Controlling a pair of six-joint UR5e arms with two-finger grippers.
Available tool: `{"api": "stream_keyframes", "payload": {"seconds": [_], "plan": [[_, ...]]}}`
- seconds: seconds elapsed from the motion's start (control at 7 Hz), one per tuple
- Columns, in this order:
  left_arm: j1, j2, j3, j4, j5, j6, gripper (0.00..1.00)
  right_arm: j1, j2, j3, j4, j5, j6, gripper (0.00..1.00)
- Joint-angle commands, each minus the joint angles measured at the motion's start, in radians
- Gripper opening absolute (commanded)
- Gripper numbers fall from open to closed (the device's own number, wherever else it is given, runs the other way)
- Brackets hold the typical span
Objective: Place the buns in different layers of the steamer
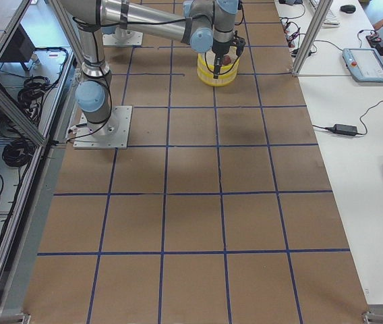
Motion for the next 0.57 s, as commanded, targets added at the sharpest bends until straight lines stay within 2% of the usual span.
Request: {"api": "stream_keyframes", "payload": {"seconds": [0.0,0.14,0.29,0.43], "plan": [[0.014,0.059,0.006,-0.071,0.012,0.123,1.0,-0.019,-0.059,-0.146,0.218,0.004,-0.013,0.82],[0.049,0.102,0.006,-0.148,0.029,0.217,1.0,-0.007,-0.068,-0.221,0.298,0.021,-0.024,0.87],[0.133,0.154,0.008,-0.241,0.035,0.286,1.0,-0.004,-0.115,-0.233,0.34,0.057,-0.146,0.95],[0.201,0.214,0.008,-0.324,0.034,0.383,1.0,-0.014,-0.148,-0.227,0.376,0.039,-0.283,0.96]]}}
